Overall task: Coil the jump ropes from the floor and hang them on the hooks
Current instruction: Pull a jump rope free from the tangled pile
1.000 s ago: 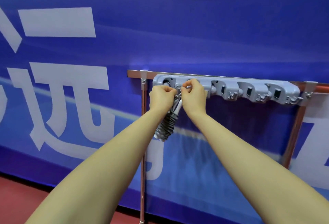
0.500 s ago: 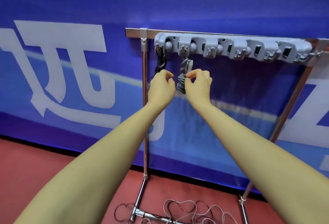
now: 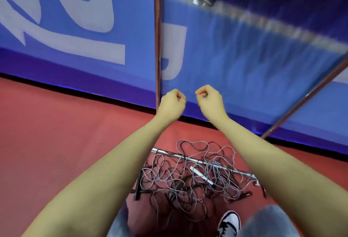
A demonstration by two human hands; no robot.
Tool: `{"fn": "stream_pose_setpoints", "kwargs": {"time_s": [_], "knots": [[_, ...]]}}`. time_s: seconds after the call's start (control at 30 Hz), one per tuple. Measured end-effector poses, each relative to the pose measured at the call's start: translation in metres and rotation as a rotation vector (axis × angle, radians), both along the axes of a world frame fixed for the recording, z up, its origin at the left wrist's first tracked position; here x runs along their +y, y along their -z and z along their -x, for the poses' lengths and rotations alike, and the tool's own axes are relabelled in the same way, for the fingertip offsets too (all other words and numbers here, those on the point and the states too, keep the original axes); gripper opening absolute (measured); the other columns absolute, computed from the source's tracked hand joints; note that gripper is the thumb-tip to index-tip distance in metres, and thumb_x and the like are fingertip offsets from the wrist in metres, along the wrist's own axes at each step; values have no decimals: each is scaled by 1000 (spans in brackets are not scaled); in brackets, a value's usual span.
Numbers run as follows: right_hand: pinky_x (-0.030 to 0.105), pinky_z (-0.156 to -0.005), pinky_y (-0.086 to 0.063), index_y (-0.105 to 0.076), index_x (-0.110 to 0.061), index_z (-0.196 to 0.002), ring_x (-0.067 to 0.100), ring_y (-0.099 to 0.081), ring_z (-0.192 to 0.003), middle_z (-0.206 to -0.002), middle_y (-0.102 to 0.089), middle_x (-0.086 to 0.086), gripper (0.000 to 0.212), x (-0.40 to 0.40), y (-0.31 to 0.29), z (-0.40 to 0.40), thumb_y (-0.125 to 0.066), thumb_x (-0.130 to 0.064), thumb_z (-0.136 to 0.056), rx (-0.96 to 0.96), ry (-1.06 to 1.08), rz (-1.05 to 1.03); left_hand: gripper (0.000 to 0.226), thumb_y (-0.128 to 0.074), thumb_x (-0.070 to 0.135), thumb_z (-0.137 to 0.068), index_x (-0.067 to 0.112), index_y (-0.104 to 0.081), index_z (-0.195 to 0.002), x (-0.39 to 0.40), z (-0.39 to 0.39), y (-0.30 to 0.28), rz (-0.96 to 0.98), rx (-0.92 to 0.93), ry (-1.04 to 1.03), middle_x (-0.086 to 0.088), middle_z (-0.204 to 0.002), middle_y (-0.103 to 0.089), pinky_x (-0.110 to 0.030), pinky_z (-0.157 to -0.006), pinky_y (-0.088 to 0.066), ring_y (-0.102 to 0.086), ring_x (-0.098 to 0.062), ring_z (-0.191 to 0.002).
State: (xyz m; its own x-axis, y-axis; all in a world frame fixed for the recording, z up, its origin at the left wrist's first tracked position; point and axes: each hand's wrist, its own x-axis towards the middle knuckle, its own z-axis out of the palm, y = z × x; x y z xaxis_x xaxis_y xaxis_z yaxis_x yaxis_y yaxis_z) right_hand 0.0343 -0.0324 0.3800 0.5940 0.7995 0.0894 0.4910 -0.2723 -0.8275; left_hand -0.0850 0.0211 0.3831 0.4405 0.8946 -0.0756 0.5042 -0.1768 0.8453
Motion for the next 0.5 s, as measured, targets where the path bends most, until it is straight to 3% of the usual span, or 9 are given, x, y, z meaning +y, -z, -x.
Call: {"fn": "stream_pose_setpoints", "kwargs": {"time_s": [0.1, 0.23, 0.4, 0.5], "knots": [[20, -64, -35, -64, -4, -91, 17, -52, -71, -67, -55, -7, 18, 0, 68, -3, -49, 3, -85, 18, -28, 115, 16, -51, 12, -88, 18, -55, -74, 4, 1, 70, 99, 51, 1, -5, -74, -64, -37, -78, -52, -65, -28, -77], [17, -61, -34, -66, -3, -89, 16, -52, -71, -79, -65, 6, 19, -2, 165, -9, -48, 2, -85, 32, -82, 243, 21, -51, 10, -89, 20, -53, -70, 7, 2, 170, 210, 123, 8, -11, -79, -66, -40, -77, -52, -65, -31, -78], [28, -76, -43, -69, -4, -92, 25, -61, -82, -94, -71, 10, 26, 1, 279, -15, -45, 3, -86, 20, -204, 470, 16, -48, 6, -91, 3, -63, -94, 11, 8, 276, 258, 254, 44, -10, -90, -68, -31, -70, -48, -59, -25, -77], [35, -86, -48, -68, -7, -101, 30, -62, -95, -104, -67, 12, 26, 9, 336, -18, -46, -1, -88, -6, -284, 595, 17, -48, 10, -91, 6, -64, -96, 18, 10, 329, 292, 335, 78, -10, -94, -69, -38, -80, -52, -63, -29, -85]]}}
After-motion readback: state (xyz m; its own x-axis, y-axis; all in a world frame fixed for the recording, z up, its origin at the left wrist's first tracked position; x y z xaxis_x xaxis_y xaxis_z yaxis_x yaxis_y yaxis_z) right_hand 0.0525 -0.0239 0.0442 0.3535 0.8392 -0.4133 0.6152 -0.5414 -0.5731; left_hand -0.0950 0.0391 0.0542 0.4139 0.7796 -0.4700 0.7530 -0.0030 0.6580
